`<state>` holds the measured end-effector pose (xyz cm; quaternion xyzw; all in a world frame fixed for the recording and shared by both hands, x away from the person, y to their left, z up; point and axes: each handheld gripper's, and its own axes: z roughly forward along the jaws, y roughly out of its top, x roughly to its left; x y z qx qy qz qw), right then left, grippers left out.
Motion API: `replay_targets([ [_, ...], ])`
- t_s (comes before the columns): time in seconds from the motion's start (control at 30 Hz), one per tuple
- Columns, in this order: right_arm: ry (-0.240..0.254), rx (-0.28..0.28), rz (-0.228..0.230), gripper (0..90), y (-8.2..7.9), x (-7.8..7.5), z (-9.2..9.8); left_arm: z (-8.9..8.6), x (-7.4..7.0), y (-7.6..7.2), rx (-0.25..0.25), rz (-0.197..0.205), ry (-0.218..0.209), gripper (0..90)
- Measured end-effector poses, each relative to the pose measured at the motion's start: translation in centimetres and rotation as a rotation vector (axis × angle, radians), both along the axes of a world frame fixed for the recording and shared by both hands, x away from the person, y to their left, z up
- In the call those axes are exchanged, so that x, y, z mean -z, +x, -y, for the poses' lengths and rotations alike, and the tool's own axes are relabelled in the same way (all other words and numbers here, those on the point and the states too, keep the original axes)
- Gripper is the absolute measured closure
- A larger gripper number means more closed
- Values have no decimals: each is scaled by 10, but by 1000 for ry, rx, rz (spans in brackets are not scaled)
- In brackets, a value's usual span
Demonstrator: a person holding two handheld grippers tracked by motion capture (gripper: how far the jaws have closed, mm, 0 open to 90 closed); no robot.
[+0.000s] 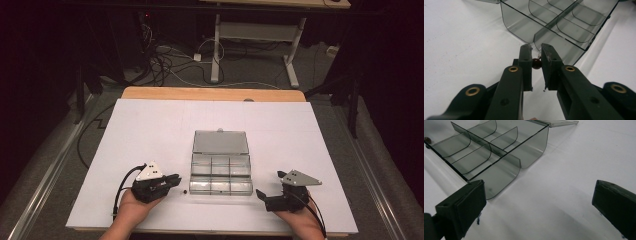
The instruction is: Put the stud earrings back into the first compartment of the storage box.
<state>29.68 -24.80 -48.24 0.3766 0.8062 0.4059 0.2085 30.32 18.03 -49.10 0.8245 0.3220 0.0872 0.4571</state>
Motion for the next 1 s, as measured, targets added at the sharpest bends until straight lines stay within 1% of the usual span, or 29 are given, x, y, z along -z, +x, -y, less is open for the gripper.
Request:
replay_targets([
  [0.13,-8,1,-2,2,0,0,-1,-2,-4,0,-2,7,-9,774],
  [0.23,-8,1,-4,2,0,0,-1,-1,-5,0,-4,4,-16,774],
  [0.37,-3,2,2,2,0,0,0,0,-8,2,-1,6,-13,774],
  [0.43,-9,1,2,2,-1,0,-1,0,-10,3,-3,7,-25,773],
  [0.53,-10,3,0,2,0,0,-1,0,-13,5,-6,7,-29,774],
  [0.73,-8,2,0,2,0,0,-1,2,-22,8,-6,26,-33,774],
  [0.93,2,5,10,2,-1,0,0,8,-28,11,-1,31,-38,774],
  [1.0,2,6,10,2,-1,0,0,10,-31,12,-6,42,-42,774],
])
